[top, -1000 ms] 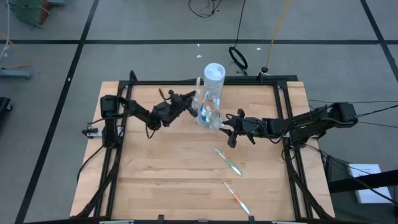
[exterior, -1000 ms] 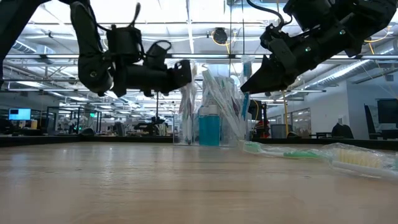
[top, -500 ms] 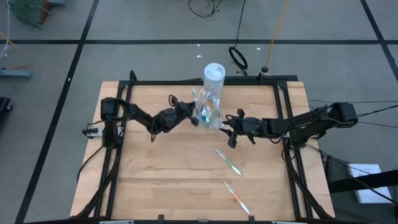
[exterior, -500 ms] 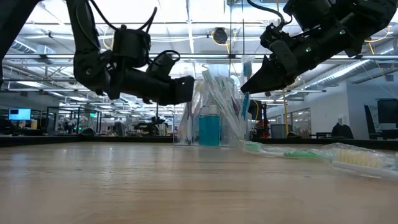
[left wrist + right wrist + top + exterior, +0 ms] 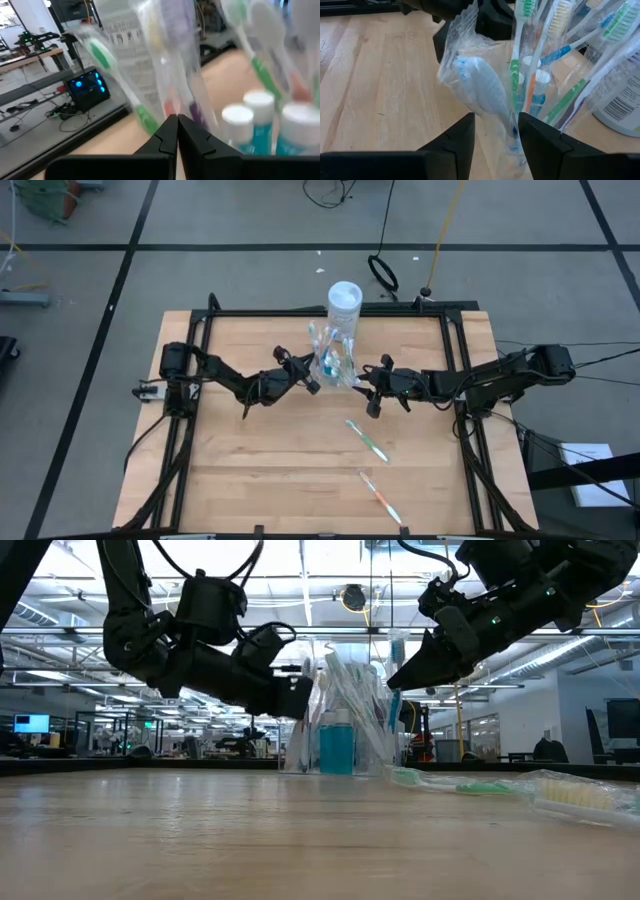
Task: Pick & Place toothbrushing station
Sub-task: Put the orange toothbrush into the transparent organizer, then put the green toothbrush into the transparent organizer
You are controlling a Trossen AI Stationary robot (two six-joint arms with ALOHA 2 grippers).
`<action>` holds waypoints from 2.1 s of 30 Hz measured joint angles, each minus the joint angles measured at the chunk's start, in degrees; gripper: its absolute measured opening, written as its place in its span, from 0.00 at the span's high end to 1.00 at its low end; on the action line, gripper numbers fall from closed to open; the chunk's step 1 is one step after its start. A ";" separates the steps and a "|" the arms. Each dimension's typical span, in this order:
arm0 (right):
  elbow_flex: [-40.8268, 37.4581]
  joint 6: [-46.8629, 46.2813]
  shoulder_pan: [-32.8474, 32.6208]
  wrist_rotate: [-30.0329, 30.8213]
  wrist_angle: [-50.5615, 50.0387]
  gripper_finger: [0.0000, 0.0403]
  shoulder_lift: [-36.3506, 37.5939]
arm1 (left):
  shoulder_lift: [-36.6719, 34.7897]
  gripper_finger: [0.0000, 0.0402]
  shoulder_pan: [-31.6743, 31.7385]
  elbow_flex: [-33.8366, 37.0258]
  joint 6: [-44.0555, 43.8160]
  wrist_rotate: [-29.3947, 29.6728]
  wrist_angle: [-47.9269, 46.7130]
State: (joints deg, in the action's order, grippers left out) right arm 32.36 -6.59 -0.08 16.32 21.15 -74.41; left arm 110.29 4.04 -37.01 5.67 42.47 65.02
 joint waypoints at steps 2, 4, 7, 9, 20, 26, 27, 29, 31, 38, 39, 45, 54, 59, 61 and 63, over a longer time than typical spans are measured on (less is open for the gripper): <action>0.00 0.00 0.00 0.02 0.00 0.65 0.00 | -0.01 0.96 -0.19 0.00 -0.08 0.06 -1.98; 0.00 0.00 0.00 0.02 0.00 0.65 0.00 | -0.01 0.95 -0.18 0.00 -0.22 0.23 -2.91; 0.00 0.00 0.00 0.04 0.00 0.65 0.00 | -0.01 0.95 -0.20 0.00 -2.55 0.23 -3.34; 0.00 0.15 0.00 0.04 -0.22 0.65 0.28 | -0.01 0.95 -0.20 0.00 -4.11 0.23 -3.38; 0.00 -3.63 -0.02 -0.07 -13.73 0.65 9.92 | -0.60 0.94 -1.19 0.00 -4.38 0.02 -4.91; -0.04 -4.74 -0.02 0.01 -18.57 0.65 10.58 | -1.59 0.83 -1.21 0.04 -4.40 -0.19 -5.70; -0.04 -4.31 -0.02 0.02 -18.49 0.65 10.58 | -1.61 0.80 -1.20 0.04 -4.69 -0.21 -5.58; -0.04 -3.04 -0.02 0.00 -18.85 0.65 10.58 | -1.61 0.73 -1.24 0.04 -5.48 -0.18 -5.79; -0.04 -3.07 -0.02 -0.11 -19.24 0.65 10.58 | -1.61 0.67 -1.74 0.04 -5.85 -0.06 -5.84; -0.04 -3.00 -0.03 -7.60 -18.99 0.65 10.56 | -4.46 0.57 -5.30 0.07 1.68 8.83 -7.13; -0.04 -2.63 -0.02 -7.58 -18.98 0.65 10.56 | -5.44 0.57 -5.86 0.07 1.93 10.07 -7.86; -0.04 -3.77 0.00 -7.92 -19.28 0.65 10.56 | -13.41 0.56 -8.37 0.07 2.01 10.57 -14.10; -0.04 -7.41 -0.67 -16.78 -18.82 0.65 9.71 | -20.68 0.56 -9.78 0.07 2.13 10.09 -18.35; -0.04 -9.89 -3.73 -16.64 -15.04 0.65 4.53 | -21.06 0.56 -8.93 0.07 3.45 9.94 -18.53; -0.04 -10.00 -5.29 -16.63 -11.05 0.65 1.34 | -21.04 0.56 -8.34 0.07 3.23 9.94 -18.61; -0.04 -11.66 -6.88 -16.66 -6.98 0.65 -2.18 | -21.04 0.56 -7.91 0.07 3.19 9.93 -18.57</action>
State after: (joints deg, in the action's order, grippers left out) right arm 32.32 -18.25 -6.96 -0.34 14.17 -76.59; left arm 89.25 -3.87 -36.95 8.86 52.40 46.46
